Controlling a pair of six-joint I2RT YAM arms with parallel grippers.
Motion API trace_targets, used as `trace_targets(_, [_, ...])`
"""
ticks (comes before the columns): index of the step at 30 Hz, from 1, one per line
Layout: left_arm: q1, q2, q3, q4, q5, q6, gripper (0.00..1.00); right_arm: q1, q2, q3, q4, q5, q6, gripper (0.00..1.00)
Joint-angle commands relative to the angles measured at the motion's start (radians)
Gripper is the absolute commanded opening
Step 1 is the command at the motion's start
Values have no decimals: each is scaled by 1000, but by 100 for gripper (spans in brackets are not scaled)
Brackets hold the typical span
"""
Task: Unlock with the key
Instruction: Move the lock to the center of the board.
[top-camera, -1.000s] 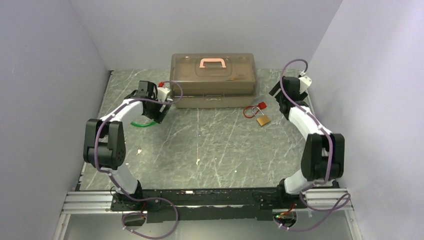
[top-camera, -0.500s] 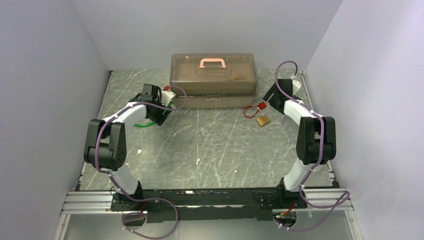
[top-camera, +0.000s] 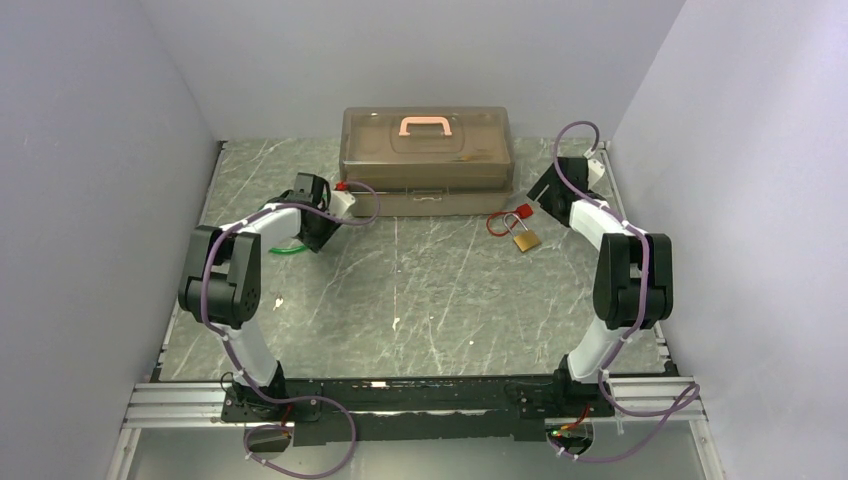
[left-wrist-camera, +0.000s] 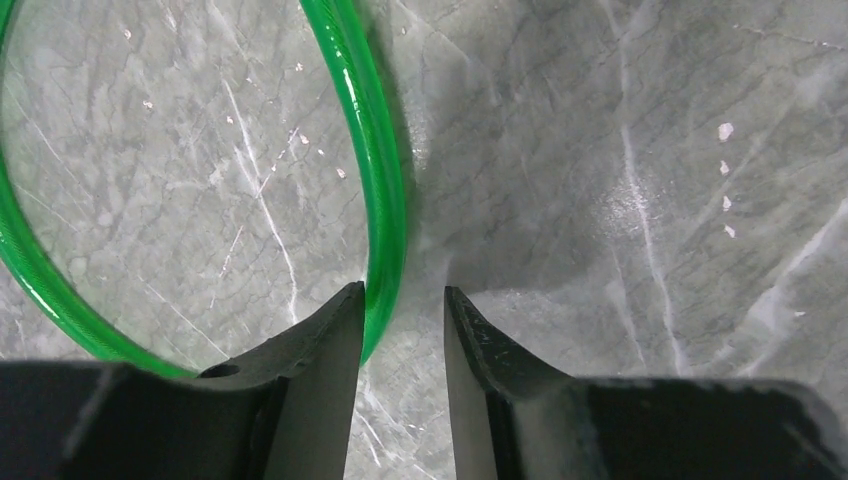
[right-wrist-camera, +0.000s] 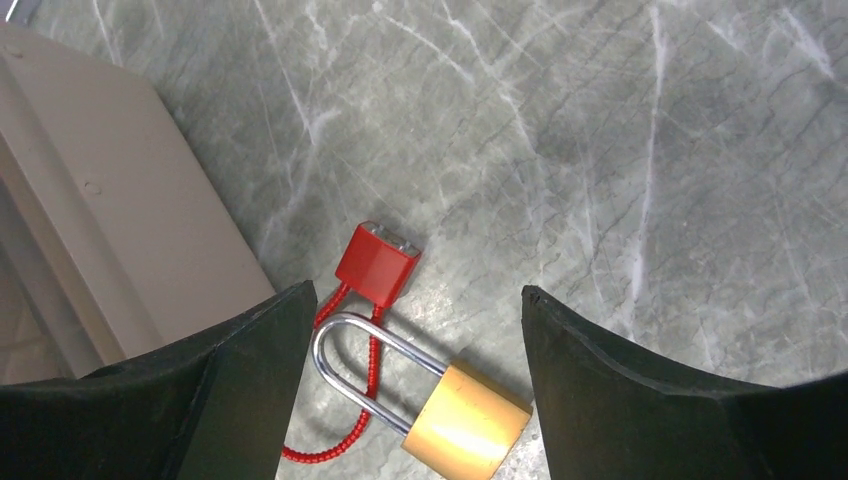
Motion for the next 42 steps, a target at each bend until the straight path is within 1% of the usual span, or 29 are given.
trace_targets(1, [-27, -14, -33, 4, 21, 31, 37, -21, -2, -3, 43, -16, 38, 77])
trace_targets(5, [-68, -50, -96, 13, 54, 60, 28, -21, 27, -5, 49, -25, 56, 77])
trace_targets(8, [-102, -85, -142, 15, 76, 79, 23, -23, 58, 14, 39, -46, 67, 76])
trace_targets(13, [-181, -140, -195, -7, 101, 90, 19, -21, 118, 54, 11, -80, 97, 73])
trace_targets(20, [-349, -221, -257, -40, 133, 71, 17, -11, 153, 73, 12, -88, 105, 72])
trace_targets(24, [-467, -234, -271, -55, 130, 55, 18, -7, 153, 51, 23, -91, 110, 71])
trace_targets(27, [-553, -231, -276, -67, 129, 74, 19, -5, 157, 31, 37, -88, 108, 71])
trace_targets(30, [-599, -208, -243, -85, 121, 85, 19, -5, 169, 40, 31, -85, 105, 71])
trace_targets(33, [-612, -181, -185, -105, 121, 94, 20, -6, 181, 71, 17, -80, 101, 71])
trace_targets(34, [-613, -177, -165, -109, 124, 98, 21, -5, 187, 92, 9, -76, 98, 71])
trace_targets(36, [-613, -172, -123, -127, 133, 109, 29, -5, 199, 122, -2, -72, 94, 71])
trace_targets(38, [-614, -170, -74, -156, 145, 120, 45, -5, 222, 164, -23, -69, 91, 71])
trace_targets(39, [-614, -170, -49, -174, 153, 122, 59, -6, 235, 194, -38, -69, 93, 71])
trace_targets(42, [-613, -184, 20, -241, 187, 125, 83, -4, 268, 237, -55, -71, 94, 71])
